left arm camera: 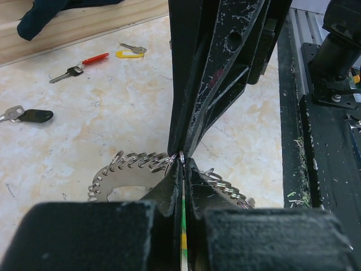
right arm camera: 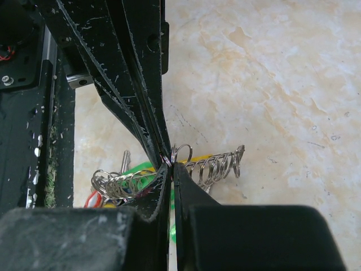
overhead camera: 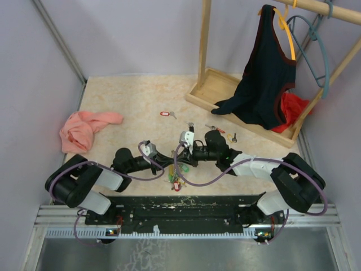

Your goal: Put the keys on the keyring

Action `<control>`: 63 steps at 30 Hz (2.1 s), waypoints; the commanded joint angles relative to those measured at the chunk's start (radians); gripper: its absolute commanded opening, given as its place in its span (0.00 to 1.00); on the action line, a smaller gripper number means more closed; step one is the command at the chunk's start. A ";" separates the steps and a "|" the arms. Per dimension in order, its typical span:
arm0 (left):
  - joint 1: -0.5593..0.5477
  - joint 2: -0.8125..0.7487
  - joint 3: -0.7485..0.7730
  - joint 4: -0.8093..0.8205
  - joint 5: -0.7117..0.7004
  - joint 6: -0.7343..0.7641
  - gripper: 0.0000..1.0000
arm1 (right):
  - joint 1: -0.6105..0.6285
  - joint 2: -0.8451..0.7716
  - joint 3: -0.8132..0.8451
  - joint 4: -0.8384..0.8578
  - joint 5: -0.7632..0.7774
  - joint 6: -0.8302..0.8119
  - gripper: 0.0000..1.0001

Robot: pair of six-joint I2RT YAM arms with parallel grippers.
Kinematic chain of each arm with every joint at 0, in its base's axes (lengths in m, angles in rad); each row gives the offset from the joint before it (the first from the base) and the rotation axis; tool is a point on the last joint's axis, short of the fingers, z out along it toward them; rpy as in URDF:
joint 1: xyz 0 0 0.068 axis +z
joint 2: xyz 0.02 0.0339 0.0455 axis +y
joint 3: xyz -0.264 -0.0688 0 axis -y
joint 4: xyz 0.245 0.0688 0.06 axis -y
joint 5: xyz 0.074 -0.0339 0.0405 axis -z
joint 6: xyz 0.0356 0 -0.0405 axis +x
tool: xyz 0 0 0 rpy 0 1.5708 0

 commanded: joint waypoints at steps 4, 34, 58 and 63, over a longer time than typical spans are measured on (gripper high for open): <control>-0.009 -0.090 0.007 -0.105 0.017 0.082 0.00 | 0.013 -0.082 0.016 0.011 0.053 -0.007 0.13; -0.142 -0.272 0.129 -0.595 -0.195 0.487 0.00 | -0.009 -0.058 0.118 -0.203 0.323 0.103 0.63; -0.142 -0.284 0.081 -0.510 -0.171 0.495 0.00 | -0.077 -0.073 0.179 -0.325 0.165 0.180 0.66; -0.142 -0.290 0.067 -0.482 -0.165 0.489 0.00 | -0.074 -0.025 0.177 -0.301 0.119 0.177 0.66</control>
